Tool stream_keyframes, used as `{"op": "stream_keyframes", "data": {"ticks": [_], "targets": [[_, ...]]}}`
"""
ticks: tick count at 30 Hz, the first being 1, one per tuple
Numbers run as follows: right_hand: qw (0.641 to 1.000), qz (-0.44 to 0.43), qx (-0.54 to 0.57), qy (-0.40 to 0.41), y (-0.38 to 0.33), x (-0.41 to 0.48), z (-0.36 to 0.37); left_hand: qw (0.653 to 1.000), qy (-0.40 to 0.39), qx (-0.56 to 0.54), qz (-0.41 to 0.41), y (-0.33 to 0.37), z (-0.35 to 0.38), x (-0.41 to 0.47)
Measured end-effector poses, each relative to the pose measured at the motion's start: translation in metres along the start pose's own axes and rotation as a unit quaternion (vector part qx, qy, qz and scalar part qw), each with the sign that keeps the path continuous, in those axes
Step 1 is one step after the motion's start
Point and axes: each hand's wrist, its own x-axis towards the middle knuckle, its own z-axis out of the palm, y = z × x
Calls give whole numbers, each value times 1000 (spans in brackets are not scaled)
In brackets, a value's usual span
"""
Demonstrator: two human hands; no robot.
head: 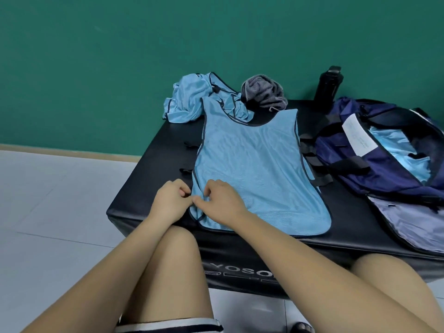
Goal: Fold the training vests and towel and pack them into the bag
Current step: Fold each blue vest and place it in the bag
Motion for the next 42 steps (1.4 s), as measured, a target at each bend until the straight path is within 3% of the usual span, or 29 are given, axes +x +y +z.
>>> {"op": "stream_keyframes", "data": {"ticks": [8,14,20,28,32,36,42], "targets": [[998,46,37,27,4,6,15,1000,-12,-10,-2,0,1,-3],[998,58,21,-30,-3,11,5,999,5,-45,-27,0,-2,-8],[988,91,126,-3,-8,10,-10,994,-3,-86,-70,6,-6,-12],[985,-18,170,5,-26,-4,-2,981,-31,-179,-61,-5,-13,-18],[981,-29,189,-29,-22,-4,0,970,-58,-225,-75,-5,-18,-19],[982,-34,176,-57,-7,-10,-15,974,-49,-201,-97,0,-18,-17],[997,65,6,32,67,-32,-92,984,-36,-154,-79,-2,-16,-20]]}}
